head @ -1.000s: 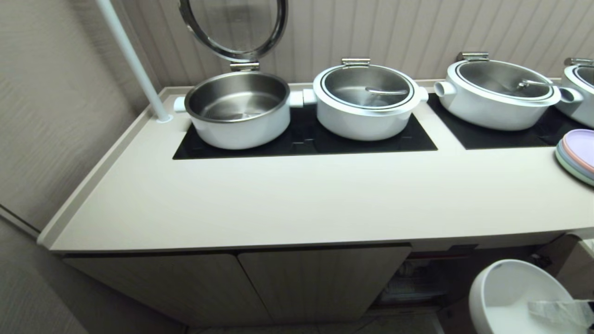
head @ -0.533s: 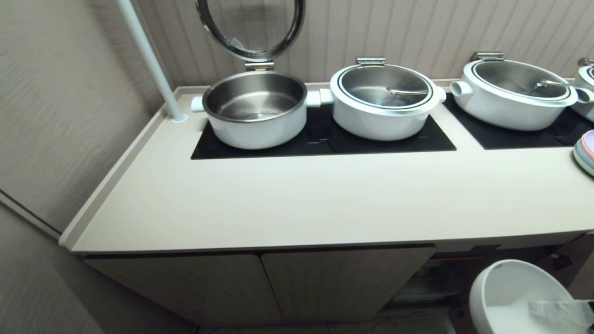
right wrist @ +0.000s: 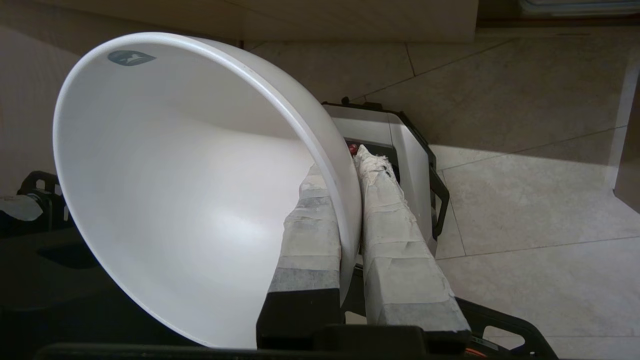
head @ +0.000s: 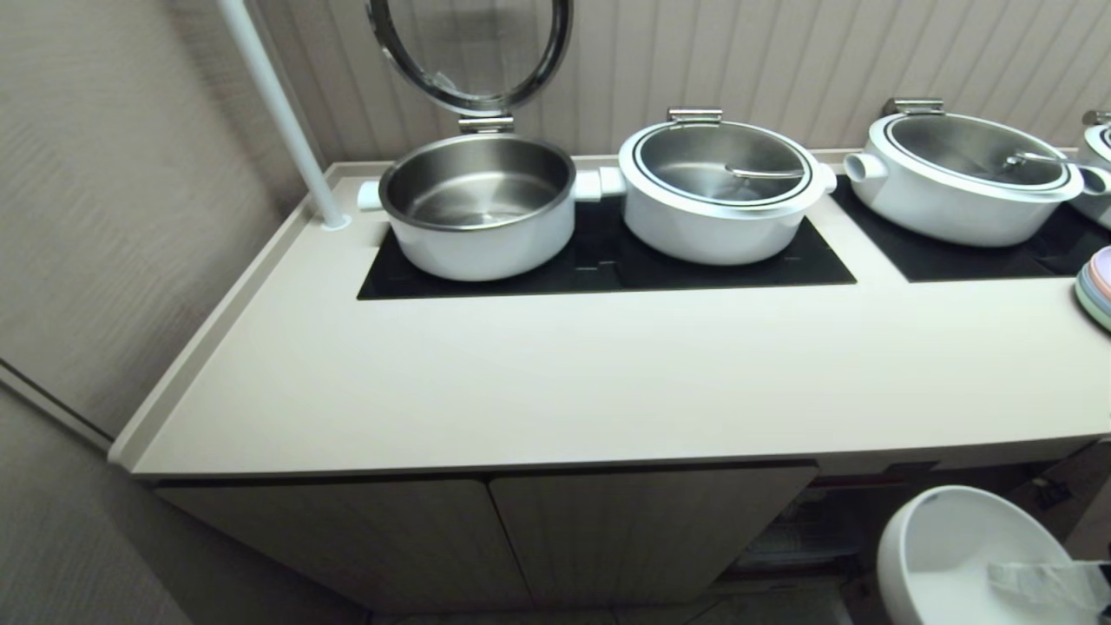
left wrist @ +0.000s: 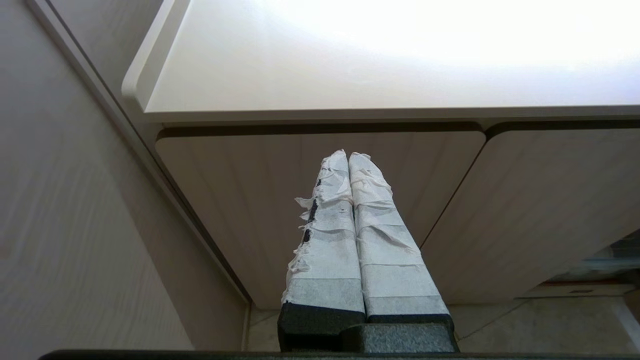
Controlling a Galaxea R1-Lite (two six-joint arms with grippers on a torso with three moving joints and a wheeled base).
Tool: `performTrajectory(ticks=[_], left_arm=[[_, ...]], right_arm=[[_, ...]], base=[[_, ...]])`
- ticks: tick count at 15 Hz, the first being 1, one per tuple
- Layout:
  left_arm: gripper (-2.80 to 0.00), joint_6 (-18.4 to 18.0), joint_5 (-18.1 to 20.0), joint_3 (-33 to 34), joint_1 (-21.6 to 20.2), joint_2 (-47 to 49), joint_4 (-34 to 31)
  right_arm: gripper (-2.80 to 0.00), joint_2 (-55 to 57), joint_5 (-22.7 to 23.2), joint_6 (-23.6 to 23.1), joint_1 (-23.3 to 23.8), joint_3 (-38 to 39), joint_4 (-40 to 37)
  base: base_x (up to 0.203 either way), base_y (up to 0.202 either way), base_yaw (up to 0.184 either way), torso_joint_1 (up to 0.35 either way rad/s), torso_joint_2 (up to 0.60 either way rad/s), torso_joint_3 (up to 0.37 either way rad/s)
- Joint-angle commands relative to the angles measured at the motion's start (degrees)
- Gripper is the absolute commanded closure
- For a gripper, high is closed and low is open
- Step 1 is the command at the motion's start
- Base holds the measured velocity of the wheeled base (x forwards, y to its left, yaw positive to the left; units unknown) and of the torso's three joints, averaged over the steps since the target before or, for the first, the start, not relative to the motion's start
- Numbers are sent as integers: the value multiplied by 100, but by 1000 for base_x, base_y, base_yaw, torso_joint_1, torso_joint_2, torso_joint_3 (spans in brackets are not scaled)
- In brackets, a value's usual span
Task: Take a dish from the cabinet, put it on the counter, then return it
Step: Place it on the table
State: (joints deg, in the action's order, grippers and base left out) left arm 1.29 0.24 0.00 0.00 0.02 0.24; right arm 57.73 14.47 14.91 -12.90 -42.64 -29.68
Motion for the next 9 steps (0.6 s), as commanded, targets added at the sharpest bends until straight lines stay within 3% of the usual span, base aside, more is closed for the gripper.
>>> performTrajectory(ticks=[1,9], left_arm=[[0,3,5,0,0,-2,2],[0,3,2,0,0,-2,2]], right_arm=[[0,19,12,5,-2,-8,-11],[0,463,65,90,-5,-556,-48]], base=[[0,0,0,0,0,0],[0,0,0,0,0,0]])
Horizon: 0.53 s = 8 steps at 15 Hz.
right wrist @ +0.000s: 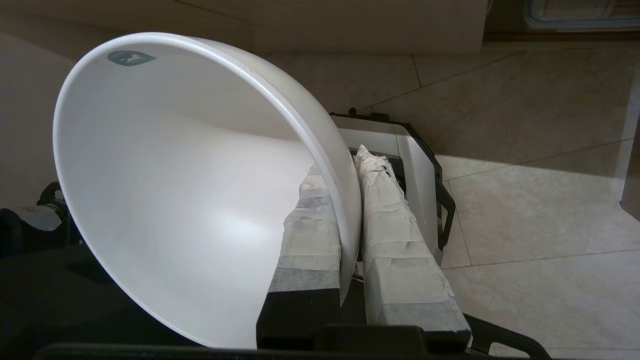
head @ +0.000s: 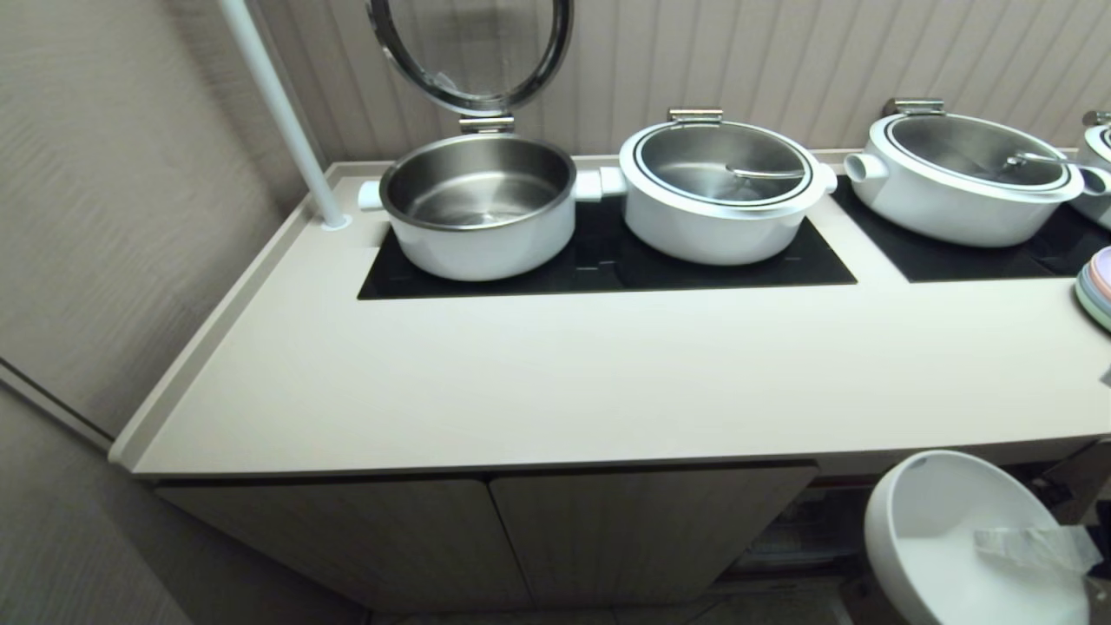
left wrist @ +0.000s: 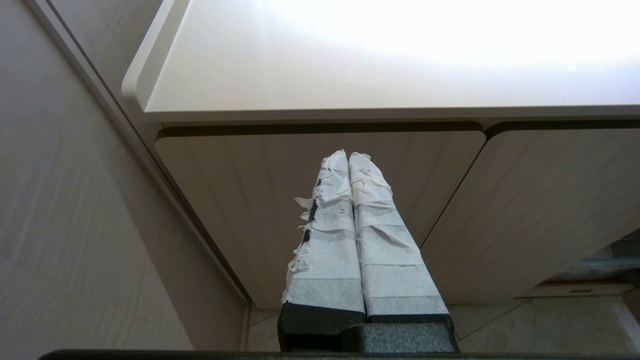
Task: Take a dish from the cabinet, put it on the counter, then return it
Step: Place it on the table
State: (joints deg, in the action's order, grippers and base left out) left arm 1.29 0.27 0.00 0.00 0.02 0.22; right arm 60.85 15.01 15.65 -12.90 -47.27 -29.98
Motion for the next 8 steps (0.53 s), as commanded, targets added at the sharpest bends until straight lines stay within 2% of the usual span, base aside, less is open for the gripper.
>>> performTrajectory(ticks=[1,8], left_arm=[[0,3,0,0,0,-2,4],[0,3,0,0,0,-2,4]], right_arm=[[0,268,16,23,-22,-218,-26],[0,1648,10,34,-62,-1408,-33]], base=[[0,0,0,0,0,0],[0,0,0,0,0,0]])
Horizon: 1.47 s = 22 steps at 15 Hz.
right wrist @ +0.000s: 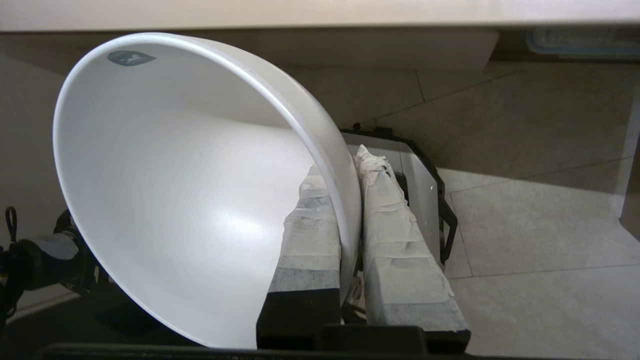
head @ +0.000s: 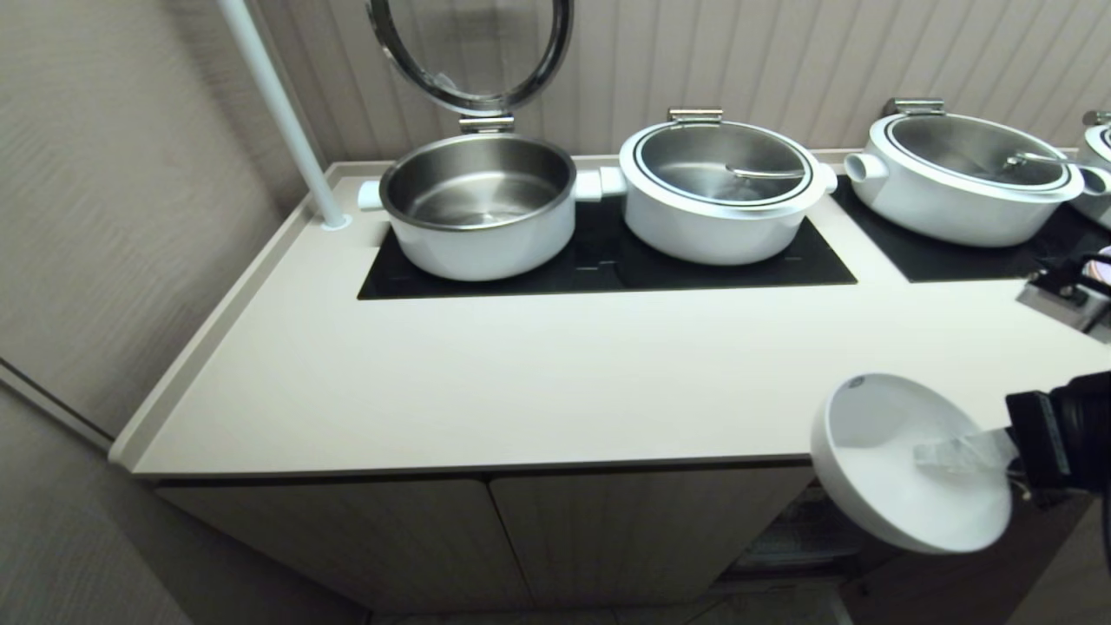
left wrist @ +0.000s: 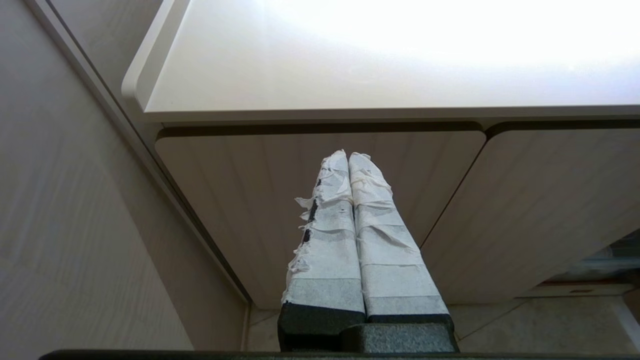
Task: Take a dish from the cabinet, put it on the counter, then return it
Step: Place it on the table
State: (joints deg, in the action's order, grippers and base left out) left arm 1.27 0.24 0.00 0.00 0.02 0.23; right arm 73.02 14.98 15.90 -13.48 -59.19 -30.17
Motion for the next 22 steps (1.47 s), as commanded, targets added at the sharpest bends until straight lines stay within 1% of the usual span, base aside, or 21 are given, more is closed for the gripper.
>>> performTrajectory(ticks=[1,6,7,9,11,15,18,20,22], left_arm=[[0,5,2,0,0,-2,4],[0,5,2,0,0,-2,4],[0,5,2,0,0,-2,4],[0,5,2,0,0,-2,4],[0,5,2,0,0,-2,4],[0,5,2,0,0,-2,4],[0,5,2,0,0,-2,-5],[0,5,2,0,0,-2,4],[0,5,2,0,0,-2,4]], right_arm=[[0,708,13,15,-1,-447,-18],[0,1922,34,108,-2,-1479,-31],[0,2120,100,199,-7,-1711,-37],[0,2535,374,505,-6,-2183,-47],[0,2888,449,623,-6,-2515,-122],[0,3546,451,645,-14,-3253,-174],[0,3881,419,578,-14,-3778,-307],[0,4042,395,561,-11,-3981,-478],[0,4143,380,555,-14,-4039,-490]], base=[[0,0,0,0,0,0],[0,0,0,0,0,0],[0,0,0,0,0,0],[0,0,0,0,0,0],[0,0,0,0,0,0],[0,0,0,0,0,0],[0,0,0,0,0,0],[0,0,0,0,0,0],[0,0,0,0,0,0]])
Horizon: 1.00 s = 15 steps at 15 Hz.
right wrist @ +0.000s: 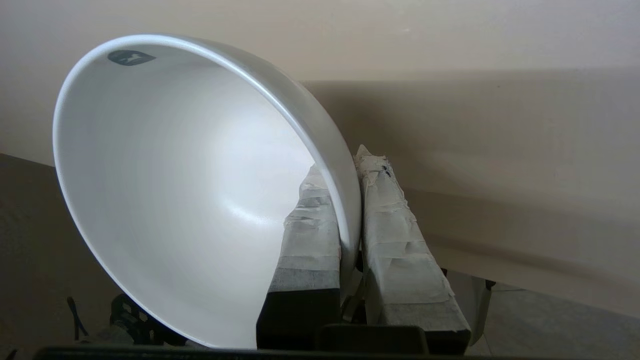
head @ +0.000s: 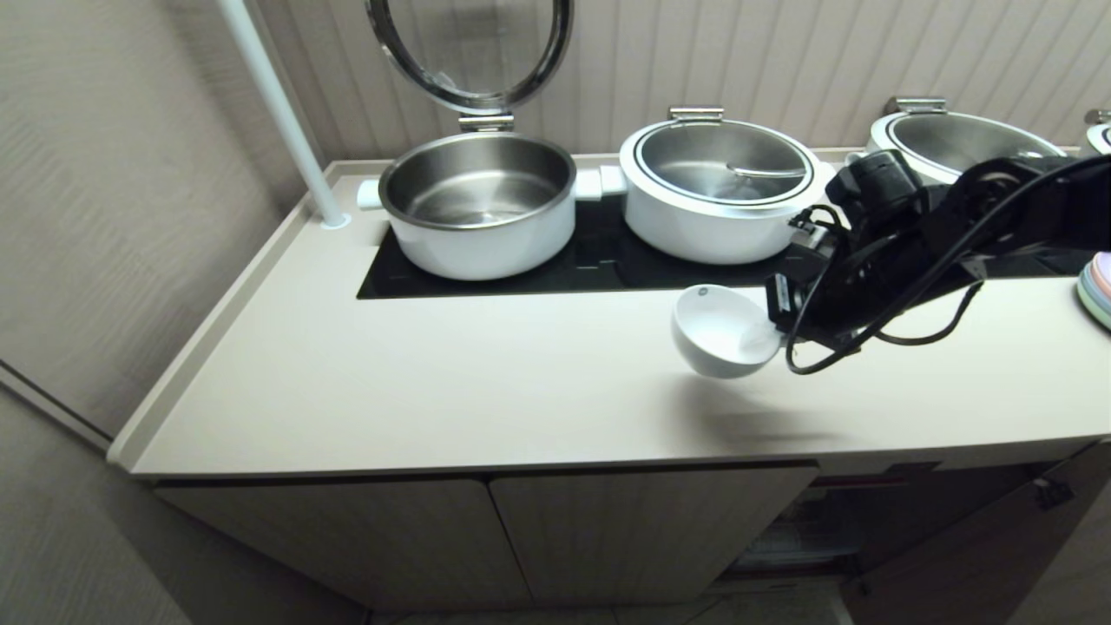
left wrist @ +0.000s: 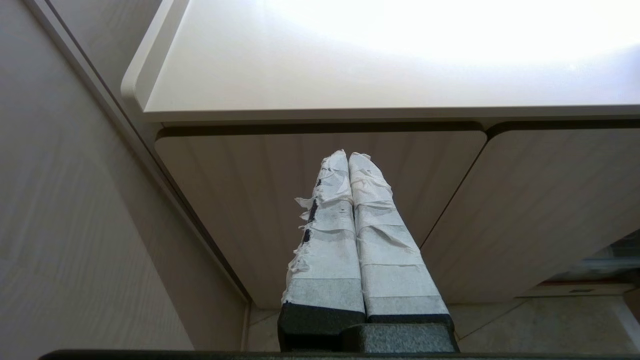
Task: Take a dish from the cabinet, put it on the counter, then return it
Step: Place it on the table
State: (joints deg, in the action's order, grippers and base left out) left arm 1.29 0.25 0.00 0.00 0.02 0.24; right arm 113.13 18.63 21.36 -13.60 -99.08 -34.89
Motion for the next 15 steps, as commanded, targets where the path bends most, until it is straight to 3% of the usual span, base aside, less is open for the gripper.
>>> performTrajectory(ticks=[1,7,10,15], left_arm=[[0,3,2,0,0,-2,2],[0,3,10,0,0,-2,2],[0,3,2,0,0,-2,2],[0,3,2,0,0,-2,2]], right_arm=[[0,170,-16,1,-23,-50,-18],[0,301,-77,-508,-175,-50,-39],[0,429,-597,-939,-221,-58,-142],[0,684,-580,-901,-323,-428,-202]], base=[[0,0,0,0,0,0],[0,0,0,0,0,0],[0,0,0,0,0,0],[0,0,0,0,0,0]])
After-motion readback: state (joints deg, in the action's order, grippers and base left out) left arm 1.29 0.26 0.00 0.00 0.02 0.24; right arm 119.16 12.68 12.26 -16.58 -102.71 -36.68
